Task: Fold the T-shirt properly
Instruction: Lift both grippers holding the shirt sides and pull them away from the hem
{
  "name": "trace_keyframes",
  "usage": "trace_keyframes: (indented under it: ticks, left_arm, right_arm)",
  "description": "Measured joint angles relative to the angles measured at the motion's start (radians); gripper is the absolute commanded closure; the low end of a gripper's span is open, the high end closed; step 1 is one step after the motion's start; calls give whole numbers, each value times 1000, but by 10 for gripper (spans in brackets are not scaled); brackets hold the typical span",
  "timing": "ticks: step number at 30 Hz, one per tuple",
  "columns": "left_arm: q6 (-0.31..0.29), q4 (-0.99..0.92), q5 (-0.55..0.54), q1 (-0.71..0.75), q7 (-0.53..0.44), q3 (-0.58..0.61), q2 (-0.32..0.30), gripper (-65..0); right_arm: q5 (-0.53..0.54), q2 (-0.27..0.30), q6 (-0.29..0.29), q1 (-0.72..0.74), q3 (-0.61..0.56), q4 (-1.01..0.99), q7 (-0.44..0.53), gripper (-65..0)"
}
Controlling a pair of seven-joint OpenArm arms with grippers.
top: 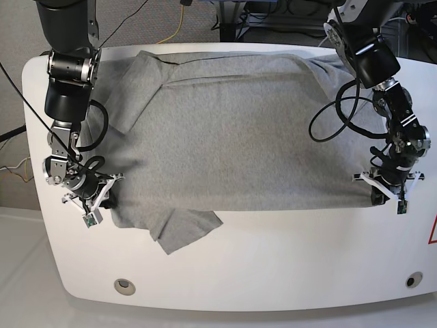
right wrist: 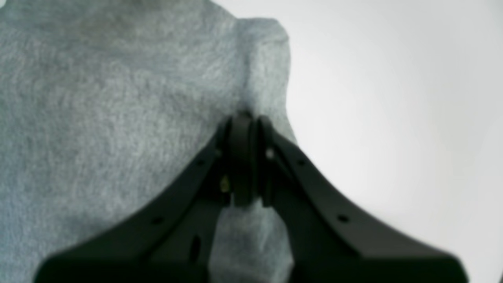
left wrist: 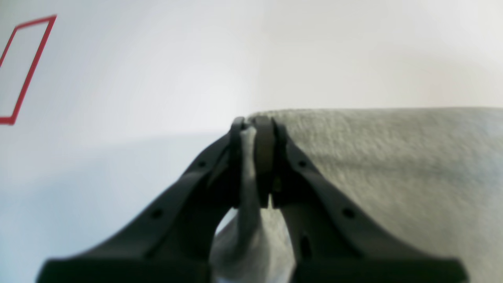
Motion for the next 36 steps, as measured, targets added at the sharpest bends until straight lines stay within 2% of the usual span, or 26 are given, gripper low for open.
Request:
trace_keyframes:
  ticks: [6,16,32,36]
  left_arm:
    - [0,12,0,0,58,2,16,-5]
    - [1,14,3,0,80,0,29,-5]
    - [0,16,-6,61,74,2,34,-5]
    - [-1,27,0,86,87,4,35,-5]
  right_arm:
    - [-1,3,0,-43,1,126,-69,-29]
    - [3,0,0,-111,26,278,-130,-29]
    - [8,35,3,-181,60,294,-134,-29]
    - [12,50,7,-191,60,293,-160,-29]
